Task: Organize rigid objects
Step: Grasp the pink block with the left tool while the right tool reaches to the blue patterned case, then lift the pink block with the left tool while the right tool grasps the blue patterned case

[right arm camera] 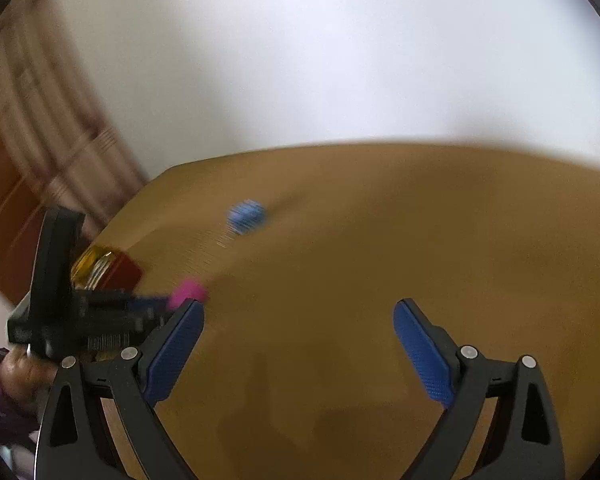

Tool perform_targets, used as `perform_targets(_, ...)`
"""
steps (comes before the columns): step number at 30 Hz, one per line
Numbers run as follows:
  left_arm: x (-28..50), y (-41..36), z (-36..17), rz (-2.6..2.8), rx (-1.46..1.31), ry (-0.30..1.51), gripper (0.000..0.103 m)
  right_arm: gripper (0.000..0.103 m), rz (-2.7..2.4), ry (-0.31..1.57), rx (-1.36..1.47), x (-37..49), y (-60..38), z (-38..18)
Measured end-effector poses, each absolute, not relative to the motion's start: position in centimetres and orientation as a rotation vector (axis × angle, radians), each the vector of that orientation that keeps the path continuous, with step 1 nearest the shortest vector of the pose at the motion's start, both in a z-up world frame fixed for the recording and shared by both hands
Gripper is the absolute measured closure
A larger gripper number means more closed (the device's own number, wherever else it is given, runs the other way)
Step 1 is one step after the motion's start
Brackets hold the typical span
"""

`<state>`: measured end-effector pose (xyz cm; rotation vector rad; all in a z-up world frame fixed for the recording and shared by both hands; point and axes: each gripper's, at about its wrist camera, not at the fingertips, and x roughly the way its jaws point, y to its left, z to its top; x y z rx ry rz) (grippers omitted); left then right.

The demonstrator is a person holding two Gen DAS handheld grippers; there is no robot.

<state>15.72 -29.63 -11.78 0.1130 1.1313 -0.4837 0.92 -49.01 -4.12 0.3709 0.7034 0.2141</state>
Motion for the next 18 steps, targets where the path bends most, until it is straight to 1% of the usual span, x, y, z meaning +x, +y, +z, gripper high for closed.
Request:
perform_targets(1,15.1,-29.4,-11.8,-0.478,0.109,1.132,0.073,0.005,0.248,0.690,0.310,2.4,-48.2,-3.7)
perform_targets(4,14.0,-28.8,-11.8,-0.457,0.097,1.124,0.073,0.005,0.321,0.687,0.189,6.9,-46.1,-3.4)
perform_targets(7,13.8,-29.0,-11.7,-0.443,0.082,1.121,0.073,0.005,0.352,0.729,0.171,11.0,-45.0,-4.0)
perform_targets(13,13.5,-28.3,-11.7,-0.439,0.054,1.131,0.073,0.005,0.327,0.811,0.119,16.1,-42.7,-5.6)
perform_targets(17,15.1,-27.4,-11.5,-0.445,0.062,1.119,0.073,0.011,0.302,0.841,0.102,17.6,-42.0,-6.6)
perform_targets(18,14.7,-26.8,-11.8,-0.445,0.066,1.116,0.073,0.020,0.307,0.858,0.104,18.1,-41.9,-7.0)
